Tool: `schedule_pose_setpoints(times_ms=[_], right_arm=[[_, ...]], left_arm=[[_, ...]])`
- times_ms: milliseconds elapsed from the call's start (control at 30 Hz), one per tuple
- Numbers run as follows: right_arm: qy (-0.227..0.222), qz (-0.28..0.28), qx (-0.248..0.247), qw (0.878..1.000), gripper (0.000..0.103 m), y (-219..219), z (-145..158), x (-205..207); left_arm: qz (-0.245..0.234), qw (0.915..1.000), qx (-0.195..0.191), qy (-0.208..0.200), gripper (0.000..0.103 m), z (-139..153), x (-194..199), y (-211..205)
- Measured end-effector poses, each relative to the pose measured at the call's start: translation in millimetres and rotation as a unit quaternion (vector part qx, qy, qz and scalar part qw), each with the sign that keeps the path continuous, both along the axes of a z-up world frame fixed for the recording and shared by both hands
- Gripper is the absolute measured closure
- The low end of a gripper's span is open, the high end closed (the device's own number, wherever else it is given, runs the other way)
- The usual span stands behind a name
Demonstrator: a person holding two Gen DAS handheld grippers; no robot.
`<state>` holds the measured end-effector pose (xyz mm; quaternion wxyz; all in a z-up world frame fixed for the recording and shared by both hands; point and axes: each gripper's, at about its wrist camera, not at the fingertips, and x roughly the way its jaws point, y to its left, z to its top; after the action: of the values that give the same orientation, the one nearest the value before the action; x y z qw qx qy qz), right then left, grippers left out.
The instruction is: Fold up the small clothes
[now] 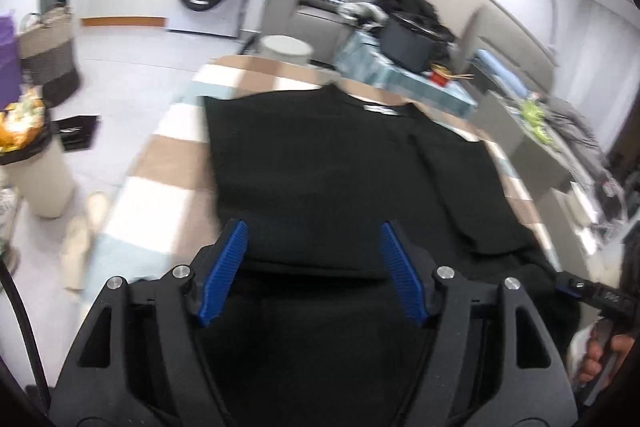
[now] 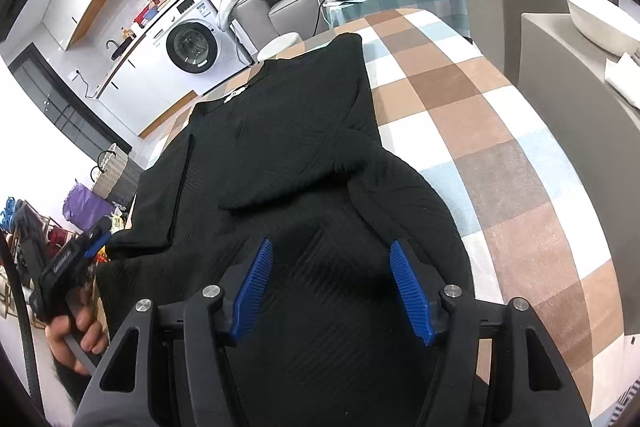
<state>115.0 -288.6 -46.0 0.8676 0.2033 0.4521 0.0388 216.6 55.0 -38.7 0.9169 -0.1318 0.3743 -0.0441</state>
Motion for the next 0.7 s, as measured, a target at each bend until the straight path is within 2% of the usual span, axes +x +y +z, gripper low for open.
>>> schedule_pose_setpoints(times_ms=[133,233,367,467,533,600,700], right_arm=[[0.000,0.005,0.001,1.000,0.040,1,0,0],[0.003,0.010,-0.008,1.000,0.040,-3,2,-3],[0.008,0.038,-0.007,0.999,0.040,-13,9,-19],[-0.008,0.058,-0.038,0.998,0.028,-20,18,-41],[-0.014,0.063,-0.062,0.996,0.012,-25,21,-53],[-0.002,0.060,-0.086,0.994,0.011,-33,16,-64],[0.029,0.053,-0.090,0.994,0.011,-47,0,-75]], left_arm=[[0.036,0.9989,0.019,0.023,0.036,-16,-17,35],[0.041,0.9982,0.027,0.033,0.036,-26,-35,57],[0.045,0.9965,0.052,0.047,0.027,-34,-63,67],[0.053,0.9958,0.050,0.055,0.023,-40,-89,79],[0.054,0.9953,0.050,0.063,0.023,-46,-104,86],[0.052,0.9946,0.056,0.069,0.023,-50,-116,89],[0.048,0.9935,0.063,0.082,0.023,-57,-133,90]])
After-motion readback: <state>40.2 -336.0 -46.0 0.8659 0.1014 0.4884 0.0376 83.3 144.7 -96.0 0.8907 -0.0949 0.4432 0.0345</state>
